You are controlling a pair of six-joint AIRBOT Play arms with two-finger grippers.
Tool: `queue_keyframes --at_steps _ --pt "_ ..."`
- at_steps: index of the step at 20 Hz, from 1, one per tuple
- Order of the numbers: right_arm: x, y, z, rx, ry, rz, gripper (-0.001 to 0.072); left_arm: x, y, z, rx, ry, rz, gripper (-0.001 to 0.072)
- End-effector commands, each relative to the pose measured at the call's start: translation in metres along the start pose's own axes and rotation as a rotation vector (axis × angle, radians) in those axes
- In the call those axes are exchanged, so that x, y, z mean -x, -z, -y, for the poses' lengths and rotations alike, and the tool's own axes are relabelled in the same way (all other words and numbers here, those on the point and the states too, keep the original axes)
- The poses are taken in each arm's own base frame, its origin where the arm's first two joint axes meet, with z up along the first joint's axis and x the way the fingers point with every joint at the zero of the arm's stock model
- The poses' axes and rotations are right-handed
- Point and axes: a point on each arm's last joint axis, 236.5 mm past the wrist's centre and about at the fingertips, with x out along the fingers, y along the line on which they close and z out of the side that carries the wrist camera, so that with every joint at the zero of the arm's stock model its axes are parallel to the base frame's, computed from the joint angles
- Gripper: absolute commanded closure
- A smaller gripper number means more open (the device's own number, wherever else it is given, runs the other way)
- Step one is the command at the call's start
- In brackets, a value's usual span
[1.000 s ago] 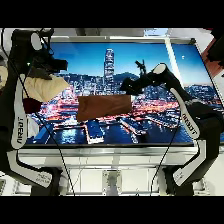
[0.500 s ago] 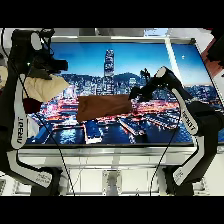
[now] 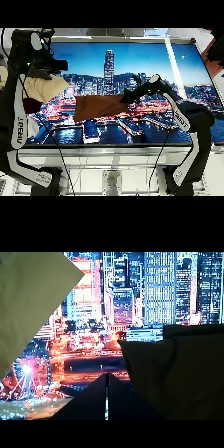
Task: Fold the shirts.
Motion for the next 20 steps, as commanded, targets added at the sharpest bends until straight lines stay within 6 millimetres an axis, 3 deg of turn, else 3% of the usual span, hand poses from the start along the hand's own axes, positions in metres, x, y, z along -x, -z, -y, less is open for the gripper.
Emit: queue_keyframes --at_steps 1,2,4,6,8,11,13,14,17,19,20 --pt "0.018 0.008 0.008 0.002 0.018 -0.031 0.0682 0.000 0.004 -0.001 -0.004 -0.002 -0.017 0.0696" --pt "0.037 0.011 0.023 -0.022 0.084 -0.032 0.0681 0.000 0.006 -0.001 -0.015 -0.003 -0.027 0.0696" --pt "0.095 0.017 0.061 -0.049 0.269 -0.003 0.0681 0.001 0.009 -0.001 -0.018 -0.003 -0.037 0.0696" --pt "0.173 0.028 0.094 -0.103 0.433 0.068 0.0681 0.001 0.009 -0.001 -0.018 -0.003 -0.036 0.0696" --pt "0.252 0.044 0.114 -0.172 0.510 0.180 0.0681 0.001 0.009 -0.001 -0.018 -0.002 -0.037 0.0696" --pt "0.357 0.081 0.140 -0.338 0.536 0.400 0.0681 0.001 0.010 -0.001 -0.018 -0.002 -0.044 0.0696" --pt "0.410 0.123 0.165 -0.494 0.563 0.500 0.0682 0.001 0.012 -0.001 -0.016 -0.002 -0.052 0.0696" --pt "0.427 0.148 0.180 -0.591 0.586 0.511 0.0682 0.001 0.012 0.000 -0.014 0.001 -0.052 0.0696" --pt "0.451 0.247 0.222 -0.888 0.732 0.368 0.0681 0.001 0.013 0.008 -0.004 0.036 -0.053 0.0696" --pt "0.455 0.290 0.236 -1.002 0.800 0.276 0.0671 0.001 0.012 0.014 0.010 0.062 -0.053 0.0696" --pt "0.448 0.296 0.236 -1.023 0.768 0.258 0.0556 0.001 0.012 0.017 0.017 0.072 -0.051 0.0696"
